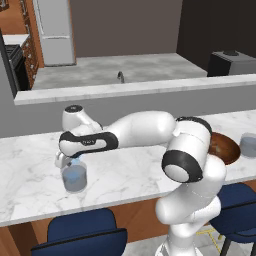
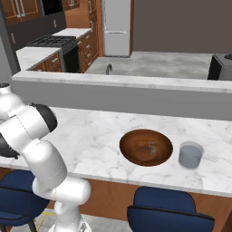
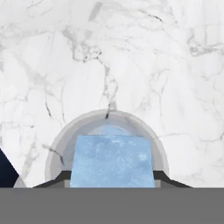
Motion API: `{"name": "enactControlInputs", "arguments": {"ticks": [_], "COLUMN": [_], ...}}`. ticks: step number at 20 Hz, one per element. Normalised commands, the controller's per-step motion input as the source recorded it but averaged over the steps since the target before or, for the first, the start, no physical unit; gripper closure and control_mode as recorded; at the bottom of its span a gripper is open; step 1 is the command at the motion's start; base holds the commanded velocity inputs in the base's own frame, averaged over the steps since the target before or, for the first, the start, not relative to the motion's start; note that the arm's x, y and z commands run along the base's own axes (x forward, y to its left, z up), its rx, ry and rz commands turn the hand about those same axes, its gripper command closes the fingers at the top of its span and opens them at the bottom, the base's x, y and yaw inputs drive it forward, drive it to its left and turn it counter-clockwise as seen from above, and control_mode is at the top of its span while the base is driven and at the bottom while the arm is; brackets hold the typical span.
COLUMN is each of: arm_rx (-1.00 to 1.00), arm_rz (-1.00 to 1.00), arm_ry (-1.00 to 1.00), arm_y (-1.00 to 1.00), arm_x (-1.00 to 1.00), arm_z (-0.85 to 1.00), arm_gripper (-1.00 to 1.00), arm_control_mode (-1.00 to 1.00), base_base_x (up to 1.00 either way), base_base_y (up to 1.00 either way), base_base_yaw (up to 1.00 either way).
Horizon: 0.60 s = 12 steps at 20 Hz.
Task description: There are four ice cubes in the ice bowl. Place two ice cubes in each glass of water.
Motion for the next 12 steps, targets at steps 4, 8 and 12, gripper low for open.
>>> {"name": "enactControlInputs", "arguments": {"ticks": [4, 8, 12], "arm_rx": [-0.03, -0.01, 0.0], "arm_rz": [0.0, 0.0, 0.0], "arm_ry": [0.0, 0.0, 0.0], "arm_y": [0.11, 0.02, 0.0], "arm_x": [0.15, 0.07, 0.0], "arm_z": [-0.41, -0.31, -0.19], "arm_gripper": [1.0, 1.0, 1.0], "arm_control_mode": [-1.0, -1.0, -1.0], "base_base_x": [0.0, 0.0, 0.0], "base_base_y": [0.0, 0.0, 0.0], "base_base_yaw": [0.0, 0.0, 0.0]}}
